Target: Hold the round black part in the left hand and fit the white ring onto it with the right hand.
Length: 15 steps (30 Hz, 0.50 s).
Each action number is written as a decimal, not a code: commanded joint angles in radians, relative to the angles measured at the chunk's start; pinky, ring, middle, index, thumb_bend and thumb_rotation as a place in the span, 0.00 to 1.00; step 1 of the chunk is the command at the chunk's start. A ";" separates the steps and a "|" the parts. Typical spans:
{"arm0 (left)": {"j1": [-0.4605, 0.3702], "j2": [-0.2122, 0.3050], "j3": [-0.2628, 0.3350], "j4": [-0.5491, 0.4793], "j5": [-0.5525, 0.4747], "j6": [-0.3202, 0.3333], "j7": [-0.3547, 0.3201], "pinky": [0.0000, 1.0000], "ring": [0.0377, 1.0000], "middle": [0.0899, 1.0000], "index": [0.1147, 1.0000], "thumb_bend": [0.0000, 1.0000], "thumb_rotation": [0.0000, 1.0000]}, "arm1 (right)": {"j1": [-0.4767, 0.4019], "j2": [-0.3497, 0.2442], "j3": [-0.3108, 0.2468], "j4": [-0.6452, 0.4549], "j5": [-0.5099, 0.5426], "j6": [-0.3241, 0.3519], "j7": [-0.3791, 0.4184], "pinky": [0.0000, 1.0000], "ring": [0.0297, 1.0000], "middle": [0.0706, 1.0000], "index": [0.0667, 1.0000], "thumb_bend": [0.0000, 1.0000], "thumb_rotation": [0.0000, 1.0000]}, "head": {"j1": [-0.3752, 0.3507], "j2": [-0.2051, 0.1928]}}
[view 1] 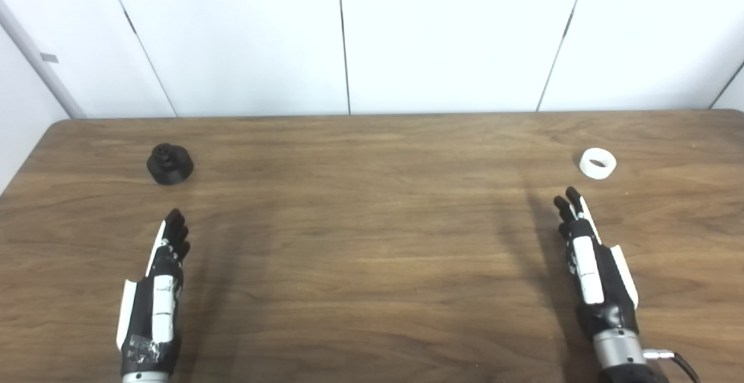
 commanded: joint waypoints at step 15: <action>-0.010 0.009 0.006 0.017 0.024 -0.001 0.006 1.00 1.00 1.00 1.00 0.56 1.00 | 0.000 0.004 -0.001 -0.018 0.011 -0.034 -0.004 1.00 0.99 0.94 0.97 0.56 1.00 | 0.051 -0.013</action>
